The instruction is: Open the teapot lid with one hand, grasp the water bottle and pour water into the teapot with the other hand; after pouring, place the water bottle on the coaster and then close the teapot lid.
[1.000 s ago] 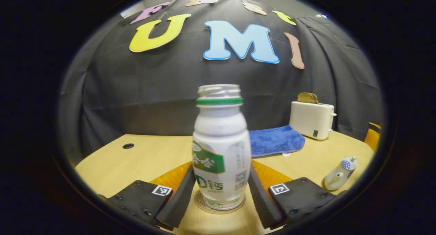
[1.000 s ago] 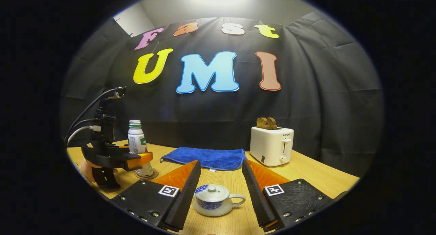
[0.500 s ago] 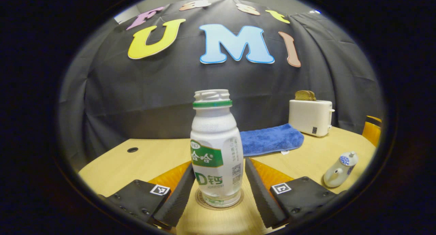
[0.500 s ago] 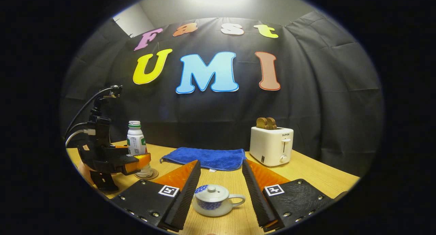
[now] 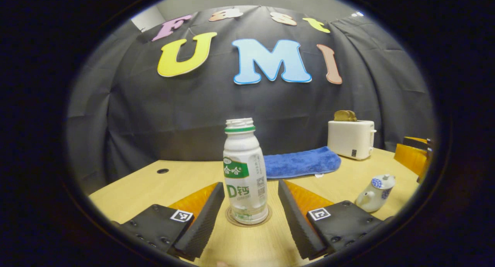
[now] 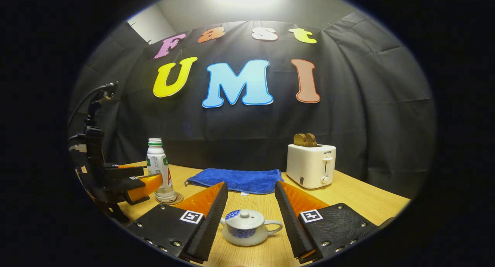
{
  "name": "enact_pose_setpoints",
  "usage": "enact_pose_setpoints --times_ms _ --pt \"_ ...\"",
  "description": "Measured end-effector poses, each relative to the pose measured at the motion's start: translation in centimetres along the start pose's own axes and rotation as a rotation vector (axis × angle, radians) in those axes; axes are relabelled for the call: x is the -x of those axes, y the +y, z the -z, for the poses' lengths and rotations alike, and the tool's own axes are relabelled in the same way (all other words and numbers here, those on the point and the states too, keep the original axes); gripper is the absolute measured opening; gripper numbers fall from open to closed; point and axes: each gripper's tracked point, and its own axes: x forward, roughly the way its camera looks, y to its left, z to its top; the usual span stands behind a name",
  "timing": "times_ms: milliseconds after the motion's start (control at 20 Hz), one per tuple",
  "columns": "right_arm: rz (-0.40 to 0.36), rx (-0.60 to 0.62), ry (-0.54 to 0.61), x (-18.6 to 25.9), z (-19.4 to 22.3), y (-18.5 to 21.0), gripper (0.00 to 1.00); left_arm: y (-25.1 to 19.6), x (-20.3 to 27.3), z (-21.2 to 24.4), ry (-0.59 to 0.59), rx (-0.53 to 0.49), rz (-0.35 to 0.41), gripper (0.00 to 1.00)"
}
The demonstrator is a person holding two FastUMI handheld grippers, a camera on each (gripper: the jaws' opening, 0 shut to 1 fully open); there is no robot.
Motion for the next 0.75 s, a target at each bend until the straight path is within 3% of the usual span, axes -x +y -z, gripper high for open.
enact_pose_setpoints --times_ms 350,400,450,750 --pt "-0.020 -0.028 -0.016 2.2 0.1 1.0 0.76 -1.6 6.6 -2.2 -0.056 0.033 0.005 0.93" --pt "-0.020 -0.028 -0.013 2.8 0.4 1.1 0.76 -1.9 7.4 -2.3 -0.062 0.030 0.007 0.87" --pt "-0.021 -0.024 -0.007 3.2 0.7 1.2 0.76 -2.4 8.3 -2.5 -0.070 0.027 0.014 0.93" --pt "-0.014 -0.053 0.027 5.8 1.9 1.5 0.76 -3.9 12.7 -2.6 -0.091 -0.050 0.018 0.98"
